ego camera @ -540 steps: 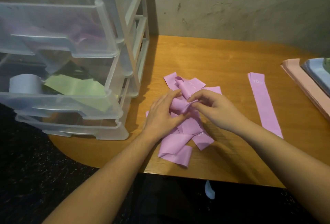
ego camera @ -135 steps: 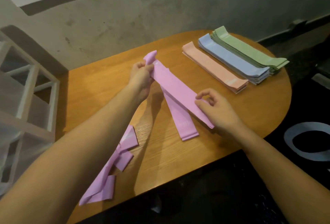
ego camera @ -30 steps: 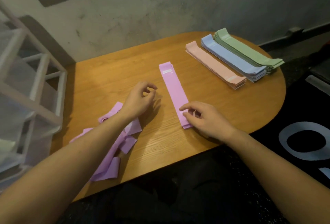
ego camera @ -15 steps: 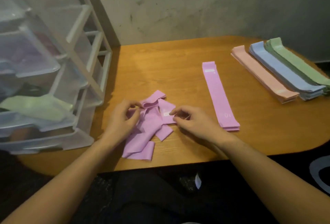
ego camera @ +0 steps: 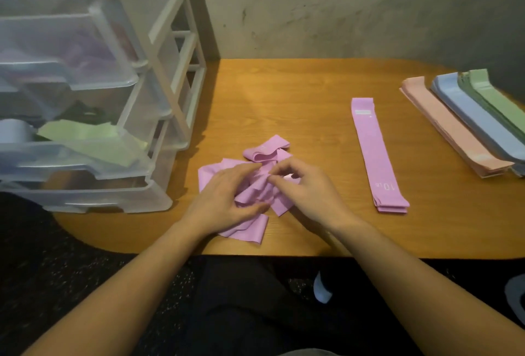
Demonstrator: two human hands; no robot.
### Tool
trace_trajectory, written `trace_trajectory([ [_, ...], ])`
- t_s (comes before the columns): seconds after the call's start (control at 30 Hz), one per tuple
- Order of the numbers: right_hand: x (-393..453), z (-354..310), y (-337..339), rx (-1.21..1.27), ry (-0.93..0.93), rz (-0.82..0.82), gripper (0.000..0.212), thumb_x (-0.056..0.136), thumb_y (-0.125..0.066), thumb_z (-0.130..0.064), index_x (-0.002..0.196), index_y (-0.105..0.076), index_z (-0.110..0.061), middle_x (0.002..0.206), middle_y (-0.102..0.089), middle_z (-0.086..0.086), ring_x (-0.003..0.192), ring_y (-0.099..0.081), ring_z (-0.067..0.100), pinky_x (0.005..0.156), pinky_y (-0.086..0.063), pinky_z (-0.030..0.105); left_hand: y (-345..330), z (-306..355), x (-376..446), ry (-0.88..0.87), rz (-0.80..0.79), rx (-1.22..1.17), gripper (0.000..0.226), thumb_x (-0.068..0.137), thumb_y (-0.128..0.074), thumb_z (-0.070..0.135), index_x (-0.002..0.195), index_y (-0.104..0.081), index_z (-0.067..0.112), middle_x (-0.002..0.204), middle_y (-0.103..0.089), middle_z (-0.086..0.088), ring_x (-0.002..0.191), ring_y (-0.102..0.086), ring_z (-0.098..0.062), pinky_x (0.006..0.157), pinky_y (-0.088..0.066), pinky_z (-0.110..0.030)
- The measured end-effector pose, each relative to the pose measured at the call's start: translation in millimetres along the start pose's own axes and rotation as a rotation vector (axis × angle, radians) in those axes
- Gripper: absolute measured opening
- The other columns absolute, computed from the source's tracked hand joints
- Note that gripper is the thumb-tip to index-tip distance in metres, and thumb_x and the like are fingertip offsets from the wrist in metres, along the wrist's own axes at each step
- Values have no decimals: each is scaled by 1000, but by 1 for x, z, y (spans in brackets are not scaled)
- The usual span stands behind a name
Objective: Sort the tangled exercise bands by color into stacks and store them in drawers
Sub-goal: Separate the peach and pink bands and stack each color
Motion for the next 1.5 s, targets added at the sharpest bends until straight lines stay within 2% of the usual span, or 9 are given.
trace_trajectory([
  [0.1, -5, -8, 8, 297, -59, 17, 13, 91, -69, -6, 84, -65, -17, 77, -69, -8, 72, -61, 5, 68, -45, 21, 3, 4, 1, 10, -2, -14, 77, 74, -66, 56, 144, -50, 26, 135, -61, 6, 118, -45, 7, 104, -43, -34],
  [0.27, -3, -16, 33, 586, -117, 140, 17, 91, -65, 1, 87, -58, -14, 72, -69, -2, 68, -62, 7, 65, -47, 17, 3, 2, 4, -46, 4, -131, 31, 84, -67, 43, 106, -69, 21, 104, -70, 11, 98, -63, -6, 87, -51, -39],
  [0.6, -3, -8, 55, 1023, -363, 162, 22, 98, -39, 3, 97, -50, -16, 69, -51, 7, 52, -52, 14, 49, -44, 21, 3, 4, 0, -131, 57, -60, 27, 86, -71, 54, 99, -68, 30, 121, -68, 10, 117, -61, -9, 97, -49, -47],
  [0.77, -7, 1, 66, 773, -406, 153, 25, 97, -44, 1, 103, -56, -20, 68, -51, 3, 56, -48, 16, 55, -39, 29, 10, 10, -3, -184, 114, -62, 32, 86, -71, 51, 91, -69, 19, 114, -70, 5, 108, -65, -14, 92, -51, -47],
  [0.97, -15, 7, 77, 740, -411, 124, 19, 98, -51, -8, 110, -58, -21, 66, -46, -6, 45, -31, 8, 56, -33, 27, 23, 3, 0, 62, 198, -450, 23, 79, -80, 37, 79, -62, 52, 97, -72, 11, 98, -66, -6, 88, -46, -21],
  [1.07, -20, 3, 79, 629, -425, -3, 37, 80, -76, -22, 113, -60, -25, 85, -59, -7, 66, -42, 11, 54, -31, 24, 19, 5, 6, 122, 179, -512, 35, 79, -84, 20, 69, -59, 41, 76, -65, 8, 75, -58, -5, 73, -44, -18],
  [1.2, -27, 0, 86, 354, -353, -139, 57, 77, -78, 2, 123, -55, -22, 96, -64, -2, 72, -62, 9, 66, -50, 31, 22, 12, 11, 186, 195, -580, 39, 85, -79, 28, 67, -45, 22, 63, -52, 14, 61, -44, -2, 59, -36, -19],
  [1.33, -33, 4, 111, 71, -292, 24, 44, 66, -61, -17, 108, -56, -27, 102, -58, 10, 80, -53, 19, 71, -41, 34, 25, 32, 14, 136, 185, -602, 39, 92, -42, 53, 71, -44, 20, 64, -48, 20, 61, -42, 2, 60, -34, -15],
  [1.5, -43, 14, 122, 412, -369, 129, 11, 96, -52, -7, 92, -60, -14, 75, -51, 4, 58, -38, 13, 53, -31, 26, 19, 45, 16, 89, 127, -566, 32, 87, -61, 30, 75, -45, 4, 70, -45, 2, 67, -41, -4, 64, -35, -16],
])
Point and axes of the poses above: each hand's wrist, its own x-axis towards the middle knuckle, its own y-axis out of the back of the hand, z = x × y, the point moved 9 cm from there along x, towards the middle knuckle
